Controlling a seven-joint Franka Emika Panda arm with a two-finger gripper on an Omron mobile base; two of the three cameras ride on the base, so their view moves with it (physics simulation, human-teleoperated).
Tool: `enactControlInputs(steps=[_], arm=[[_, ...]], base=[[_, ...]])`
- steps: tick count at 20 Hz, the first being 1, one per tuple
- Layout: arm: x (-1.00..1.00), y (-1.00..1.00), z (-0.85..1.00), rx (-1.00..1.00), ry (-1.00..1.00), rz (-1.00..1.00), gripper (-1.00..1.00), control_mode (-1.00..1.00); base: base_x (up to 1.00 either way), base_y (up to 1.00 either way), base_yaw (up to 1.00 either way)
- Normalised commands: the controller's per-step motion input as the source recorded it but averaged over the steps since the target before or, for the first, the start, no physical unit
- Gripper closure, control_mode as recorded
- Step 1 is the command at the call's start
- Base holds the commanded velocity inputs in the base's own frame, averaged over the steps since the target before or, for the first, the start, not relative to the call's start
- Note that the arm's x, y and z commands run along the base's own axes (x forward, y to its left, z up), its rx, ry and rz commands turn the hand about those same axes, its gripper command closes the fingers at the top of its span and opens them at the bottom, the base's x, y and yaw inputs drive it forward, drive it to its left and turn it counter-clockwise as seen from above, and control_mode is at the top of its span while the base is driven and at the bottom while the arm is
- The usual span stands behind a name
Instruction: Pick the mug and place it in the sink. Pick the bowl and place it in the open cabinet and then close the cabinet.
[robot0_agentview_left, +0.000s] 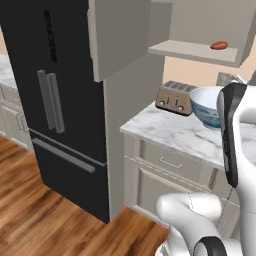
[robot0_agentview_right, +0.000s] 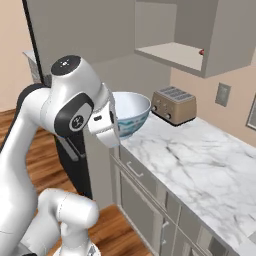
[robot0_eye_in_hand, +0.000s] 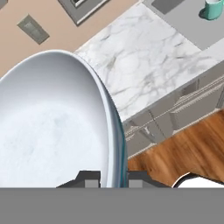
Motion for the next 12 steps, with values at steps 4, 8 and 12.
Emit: enactControlInputs(steps=[4,8,12], arm=[[0.00,0.00,0.00,0.00,0.00,0.00,1.00,1.00],[0.00,0.00,0.00,0.00,0.00,0.00,1.00,1.00],[0.00,0.00,0.00,0.00,0.00,0.00,1.00,1.00]], base=[[1.00,0.09,-0.09],[0.85,-0.09,-0.04],[0.84,-0.09,-0.05]])
